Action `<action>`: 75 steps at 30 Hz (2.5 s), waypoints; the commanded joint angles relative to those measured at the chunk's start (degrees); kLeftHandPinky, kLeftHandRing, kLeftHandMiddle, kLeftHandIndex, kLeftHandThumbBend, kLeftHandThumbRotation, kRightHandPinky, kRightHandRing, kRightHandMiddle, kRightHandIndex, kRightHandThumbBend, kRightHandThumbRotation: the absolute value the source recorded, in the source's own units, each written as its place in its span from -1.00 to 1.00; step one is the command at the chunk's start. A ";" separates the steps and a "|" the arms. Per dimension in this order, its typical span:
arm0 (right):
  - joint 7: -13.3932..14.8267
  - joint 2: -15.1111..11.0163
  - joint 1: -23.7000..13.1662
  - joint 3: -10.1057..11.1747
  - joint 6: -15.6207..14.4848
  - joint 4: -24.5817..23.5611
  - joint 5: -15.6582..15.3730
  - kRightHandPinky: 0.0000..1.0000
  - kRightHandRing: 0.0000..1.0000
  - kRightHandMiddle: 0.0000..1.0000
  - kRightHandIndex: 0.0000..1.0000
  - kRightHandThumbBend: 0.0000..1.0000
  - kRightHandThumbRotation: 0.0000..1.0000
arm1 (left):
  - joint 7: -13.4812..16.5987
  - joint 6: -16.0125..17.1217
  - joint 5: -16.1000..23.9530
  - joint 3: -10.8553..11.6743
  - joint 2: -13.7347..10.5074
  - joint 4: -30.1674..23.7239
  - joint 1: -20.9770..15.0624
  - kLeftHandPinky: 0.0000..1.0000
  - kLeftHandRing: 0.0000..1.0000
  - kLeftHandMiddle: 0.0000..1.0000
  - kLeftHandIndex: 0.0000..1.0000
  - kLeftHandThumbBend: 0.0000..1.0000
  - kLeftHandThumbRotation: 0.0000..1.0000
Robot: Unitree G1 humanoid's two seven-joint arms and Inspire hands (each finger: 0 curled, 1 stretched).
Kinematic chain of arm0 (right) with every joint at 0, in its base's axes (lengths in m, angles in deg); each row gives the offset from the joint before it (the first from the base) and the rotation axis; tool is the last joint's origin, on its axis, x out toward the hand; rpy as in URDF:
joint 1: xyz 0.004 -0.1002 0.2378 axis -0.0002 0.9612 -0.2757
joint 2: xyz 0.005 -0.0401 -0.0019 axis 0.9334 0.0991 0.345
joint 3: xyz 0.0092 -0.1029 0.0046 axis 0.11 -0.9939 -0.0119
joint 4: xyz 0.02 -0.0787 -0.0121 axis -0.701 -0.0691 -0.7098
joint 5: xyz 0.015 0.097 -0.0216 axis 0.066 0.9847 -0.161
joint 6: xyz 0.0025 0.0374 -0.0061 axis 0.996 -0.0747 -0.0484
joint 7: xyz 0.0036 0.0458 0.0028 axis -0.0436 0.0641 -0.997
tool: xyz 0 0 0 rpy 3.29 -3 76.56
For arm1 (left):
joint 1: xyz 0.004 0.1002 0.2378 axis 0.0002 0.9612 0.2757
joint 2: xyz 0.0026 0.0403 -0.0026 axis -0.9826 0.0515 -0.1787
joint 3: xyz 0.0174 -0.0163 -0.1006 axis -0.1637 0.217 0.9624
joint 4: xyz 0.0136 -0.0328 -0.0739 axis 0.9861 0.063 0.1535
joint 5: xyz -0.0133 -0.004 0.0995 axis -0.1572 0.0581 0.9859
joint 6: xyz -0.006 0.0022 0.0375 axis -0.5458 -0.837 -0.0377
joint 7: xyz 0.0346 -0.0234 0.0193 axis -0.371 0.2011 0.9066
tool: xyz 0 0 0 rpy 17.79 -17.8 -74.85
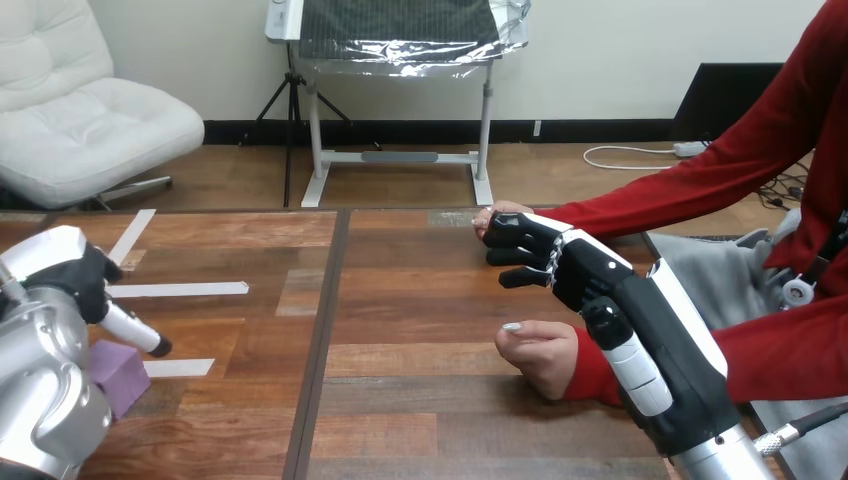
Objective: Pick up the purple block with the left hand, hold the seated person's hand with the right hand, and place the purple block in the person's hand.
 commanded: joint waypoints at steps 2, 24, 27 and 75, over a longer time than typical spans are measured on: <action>-0.07 -1.01 -2.30 0.85 0.48 -2.26 0.87 0.48 0.58 0.62 0.62 0.64 1.00 | 3.06 -0.06 2.31 -0.29 -0.24 -0.04 -1.75 0.32 0.60 0.68 0.66 0.69 -0.68; -0.09 -1.17 -2.45 0.83 0.24 -2.16 0.82 0.49 0.58 0.62 0.62 0.66 1.00 | 8.53 2.75 1.93 -1.02 1.07 7.12 -2.78 0.46 0.66 0.70 0.69 0.70 -0.69; -0.16 -1.26 -2.50 0.86 0.32 -2.03 0.80 0.49 0.58 0.62 0.62 0.67 1.00 | 8.88 3.06 1.95 -1.00 1.26 7.82 -2.95 0.47 0.67 0.71 0.69 0.70 -0.69; 0.02 -1.87 -2.67 0.37 0.77 -2.42 1.34 0.47 0.57 0.61 0.61 0.68 1.00 | 10.01 11.72 -1.85 -1.13 4.71 27.59 -10.73 0.72 0.83 0.88 0.87 0.65 -0.61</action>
